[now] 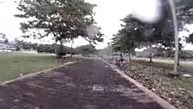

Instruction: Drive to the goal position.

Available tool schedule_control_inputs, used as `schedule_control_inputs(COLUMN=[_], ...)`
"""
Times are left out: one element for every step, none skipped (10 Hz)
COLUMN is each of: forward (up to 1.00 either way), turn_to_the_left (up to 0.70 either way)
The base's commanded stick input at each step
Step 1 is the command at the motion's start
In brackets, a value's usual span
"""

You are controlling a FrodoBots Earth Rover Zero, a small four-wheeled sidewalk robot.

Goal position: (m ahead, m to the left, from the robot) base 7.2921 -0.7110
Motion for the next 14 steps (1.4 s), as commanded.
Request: schedule_control_inputs(forward=[0.70, 0.70, 0.70, 0.70, 0.70, 0.70, 0.70, 0.70, 0.70, 0.70, 0.70, 0.70, 0.70, 0.70], turn_to_the_left=[0.00, 0.00, 0.00, 0.00, 0.00, 0.00, 0.00, 0.00, 0.00, 0.00, 0.00, 0.00, 0.00, 0.00])
